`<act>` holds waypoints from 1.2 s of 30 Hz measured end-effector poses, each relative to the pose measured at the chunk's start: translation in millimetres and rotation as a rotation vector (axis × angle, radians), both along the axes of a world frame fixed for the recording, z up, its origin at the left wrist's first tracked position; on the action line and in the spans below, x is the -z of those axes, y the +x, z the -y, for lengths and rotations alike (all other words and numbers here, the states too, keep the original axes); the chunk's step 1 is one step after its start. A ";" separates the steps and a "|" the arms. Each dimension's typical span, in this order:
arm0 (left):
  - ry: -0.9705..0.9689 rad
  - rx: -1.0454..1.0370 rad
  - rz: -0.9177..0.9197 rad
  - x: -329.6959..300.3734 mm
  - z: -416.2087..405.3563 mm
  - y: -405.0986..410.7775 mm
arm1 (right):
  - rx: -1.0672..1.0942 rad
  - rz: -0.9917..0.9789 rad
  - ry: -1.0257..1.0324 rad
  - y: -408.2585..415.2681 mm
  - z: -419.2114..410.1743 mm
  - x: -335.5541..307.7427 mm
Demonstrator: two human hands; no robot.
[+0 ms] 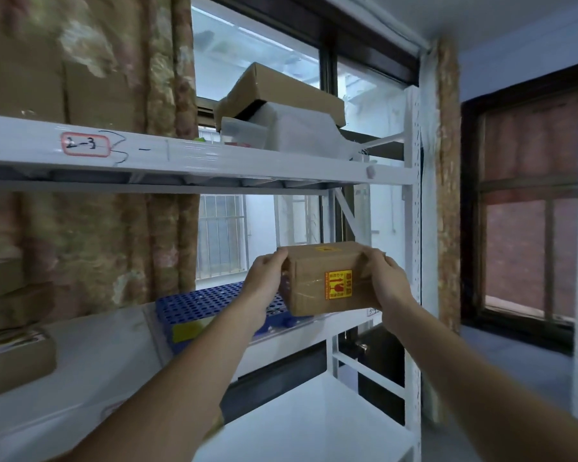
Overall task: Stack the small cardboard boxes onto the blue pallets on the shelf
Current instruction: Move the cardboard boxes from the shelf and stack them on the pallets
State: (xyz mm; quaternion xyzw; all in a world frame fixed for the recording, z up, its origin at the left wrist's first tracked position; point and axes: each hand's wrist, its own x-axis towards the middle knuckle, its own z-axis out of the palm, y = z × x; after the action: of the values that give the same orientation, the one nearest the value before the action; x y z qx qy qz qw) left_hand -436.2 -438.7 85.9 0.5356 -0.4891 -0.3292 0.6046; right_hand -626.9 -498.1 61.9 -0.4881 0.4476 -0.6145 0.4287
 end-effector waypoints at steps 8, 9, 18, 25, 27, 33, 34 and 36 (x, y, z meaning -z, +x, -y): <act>0.062 -0.035 -0.138 -6.2 53.6 -36.3 | -0.192 0.005 0.062 -44.4 79.6 -1.7; 0.075 -0.064 -0.141 -7.5 59.9 -37.7 | -0.221 -0.004 0.070 -47.5 88.2 -3.2; 0.172 0.063 -0.284 -13.4 111.8 -36.1 | -0.431 0.000 0.077 -37.8 165.0 -28.1; -0.091 -0.253 -0.412 -26.0 182.2 -35.2 | -0.463 -0.065 0.055 -3.1 213.7 -44.9; -0.154 -0.311 -0.438 -26.4 201.0 -39.6 | -0.530 -0.067 0.038 6.1 222.5 -44.7; -0.156 -0.374 -0.331 -11.2 253.1 -50.8 | -0.621 -0.126 -0.028 34.7 252.8 -39.6; -0.127 -0.379 -0.282 -10.9 256.9 -49.1 | -0.623 -0.127 -0.015 37.3 261.7 -37.4; -0.072 -0.386 -0.178 -11.1 262.4 -42.6 | -0.663 -0.116 0.013 41.3 279.8 -32.7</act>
State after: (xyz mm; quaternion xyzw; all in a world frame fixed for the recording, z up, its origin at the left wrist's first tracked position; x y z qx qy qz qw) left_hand -478.8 -701.1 97.1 0.5661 -0.3339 -0.2356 0.7159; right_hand -585.6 -777.9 94.5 -0.6387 0.2920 -0.4100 0.5820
